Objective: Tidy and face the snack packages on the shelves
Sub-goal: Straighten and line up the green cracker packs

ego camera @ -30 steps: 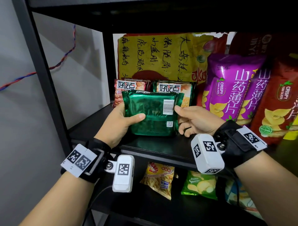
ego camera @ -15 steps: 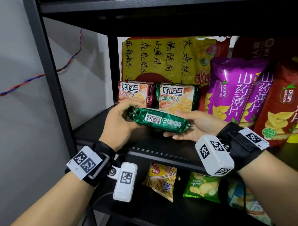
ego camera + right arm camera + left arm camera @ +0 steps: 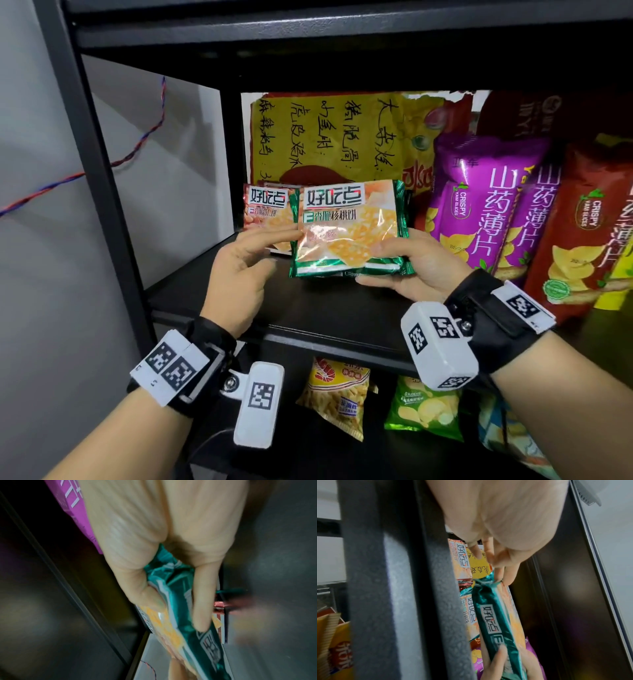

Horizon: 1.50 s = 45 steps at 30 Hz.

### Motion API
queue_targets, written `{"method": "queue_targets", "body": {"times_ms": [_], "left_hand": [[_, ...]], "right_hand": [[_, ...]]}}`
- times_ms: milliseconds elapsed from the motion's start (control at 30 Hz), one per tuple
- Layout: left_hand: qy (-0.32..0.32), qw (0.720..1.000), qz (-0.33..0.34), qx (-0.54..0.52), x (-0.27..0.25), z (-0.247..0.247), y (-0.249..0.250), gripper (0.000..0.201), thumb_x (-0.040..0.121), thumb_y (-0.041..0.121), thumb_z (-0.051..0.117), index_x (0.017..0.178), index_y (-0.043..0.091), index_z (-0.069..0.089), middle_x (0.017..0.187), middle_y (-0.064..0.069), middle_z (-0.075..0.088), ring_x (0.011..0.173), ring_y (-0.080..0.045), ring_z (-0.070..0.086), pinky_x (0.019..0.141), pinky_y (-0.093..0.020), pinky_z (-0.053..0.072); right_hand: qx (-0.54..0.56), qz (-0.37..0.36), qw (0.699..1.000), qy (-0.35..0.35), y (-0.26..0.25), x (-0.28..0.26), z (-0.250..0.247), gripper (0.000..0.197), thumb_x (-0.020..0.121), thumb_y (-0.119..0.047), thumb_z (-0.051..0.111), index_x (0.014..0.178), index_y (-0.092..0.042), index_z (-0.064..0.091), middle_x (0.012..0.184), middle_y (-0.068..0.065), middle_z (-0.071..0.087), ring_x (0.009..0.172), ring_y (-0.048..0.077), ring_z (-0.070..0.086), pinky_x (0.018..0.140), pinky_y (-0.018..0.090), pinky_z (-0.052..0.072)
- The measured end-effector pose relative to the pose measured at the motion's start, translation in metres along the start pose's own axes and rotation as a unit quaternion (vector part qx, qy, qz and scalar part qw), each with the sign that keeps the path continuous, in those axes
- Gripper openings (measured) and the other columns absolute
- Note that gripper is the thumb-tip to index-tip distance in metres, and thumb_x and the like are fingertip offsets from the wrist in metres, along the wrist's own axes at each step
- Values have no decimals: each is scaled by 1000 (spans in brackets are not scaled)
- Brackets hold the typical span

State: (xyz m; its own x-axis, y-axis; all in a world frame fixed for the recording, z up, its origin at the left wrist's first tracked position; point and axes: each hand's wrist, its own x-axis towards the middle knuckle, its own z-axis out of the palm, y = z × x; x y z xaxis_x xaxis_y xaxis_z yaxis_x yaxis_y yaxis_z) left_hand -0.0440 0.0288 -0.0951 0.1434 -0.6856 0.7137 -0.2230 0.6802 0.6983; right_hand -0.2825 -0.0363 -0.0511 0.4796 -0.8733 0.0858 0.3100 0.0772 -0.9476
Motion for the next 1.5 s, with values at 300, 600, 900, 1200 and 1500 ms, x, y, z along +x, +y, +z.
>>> {"method": "queue_targets", "body": {"times_ms": [300,600,900,1200,1500], "left_hand": [[-148,984,-92,30,3,8,8,79,71,41,76,144,26,49,162,7,32,141,13,30,117,-24,35],[-164,960,-145,-173,2,22,6,67,66,51,88,124,24,69,127,-1,70,122,-20,63,104,-39,50],[58,920,-193,-336,5,15,9,62,81,22,63,138,3,53,132,-23,63,119,-37,63,93,-49,56],[13,924,-206,-322,5,14,8,51,86,29,62,131,6,59,132,-23,64,120,-40,63,98,-57,53],[99,969,-122,-191,7,21,-3,32,93,24,63,118,6,56,114,-14,70,103,-25,69,89,-40,59]], "right_hand": [[48,-26,981,-184,1,-9,14,60,81,7,54,138,-15,52,137,18,60,125,34,58,104,44,50],[-13,-12,980,-197,11,3,11,60,83,4,51,141,-11,52,159,1,34,146,16,32,120,40,27],[-6,-24,985,-168,7,2,6,65,78,-3,68,140,-10,52,148,5,51,133,27,53,102,47,50],[-50,27,992,-110,7,-3,7,17,74,-13,68,84,-17,82,95,2,77,89,15,74,76,47,62],[-31,-18,997,-75,6,-3,8,42,87,15,51,116,-12,62,118,12,72,105,28,71,71,43,61]]}}
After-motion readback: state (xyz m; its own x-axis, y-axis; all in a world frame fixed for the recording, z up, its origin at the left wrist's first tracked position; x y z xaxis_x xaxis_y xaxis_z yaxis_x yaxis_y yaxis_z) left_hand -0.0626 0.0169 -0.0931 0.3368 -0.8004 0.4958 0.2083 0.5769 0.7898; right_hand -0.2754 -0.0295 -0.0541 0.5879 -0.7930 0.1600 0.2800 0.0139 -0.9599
